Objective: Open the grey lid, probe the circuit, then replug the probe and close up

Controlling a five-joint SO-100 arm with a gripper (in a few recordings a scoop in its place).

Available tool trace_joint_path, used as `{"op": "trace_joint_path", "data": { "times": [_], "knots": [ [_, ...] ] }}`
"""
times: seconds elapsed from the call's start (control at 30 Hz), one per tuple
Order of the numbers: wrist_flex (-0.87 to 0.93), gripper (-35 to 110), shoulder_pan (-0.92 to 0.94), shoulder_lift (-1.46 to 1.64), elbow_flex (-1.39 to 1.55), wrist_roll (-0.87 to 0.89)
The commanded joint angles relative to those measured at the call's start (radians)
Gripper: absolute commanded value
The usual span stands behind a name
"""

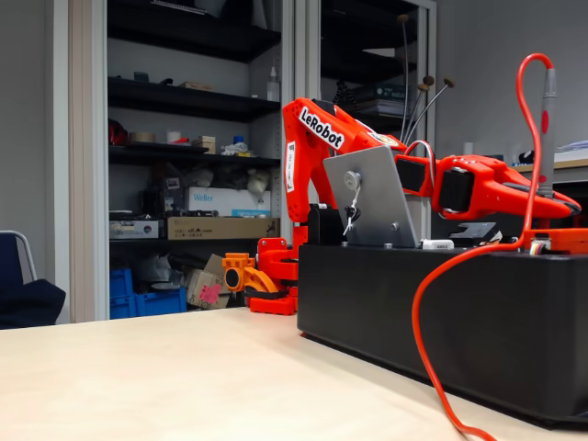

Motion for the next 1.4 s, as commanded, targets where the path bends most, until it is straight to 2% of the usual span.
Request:
{"op": "trace_joint_path", "data": {
  "times": [0.0,0.2,0.33,0.57,0.8,0.97,1.37],
  "knots": [
    [0.031,3,-0.032,0.017,0.012,0.043],
    [0.037,18,-0.035,0.043,0.005,-0.014],
    [0.029,20,-0.034,0.075,0.026,-0.035],
    [0.066,14,-0.028,0.124,0.035,-0.066],
    [0.213,1,-0.012,0.202,0.005,-0.084],
    [0.281,0,0.002,0.23,-0.009,-0.091],
    [0.31,0,-0.011,0.247,-0.012,-0.069]
  ]
}}
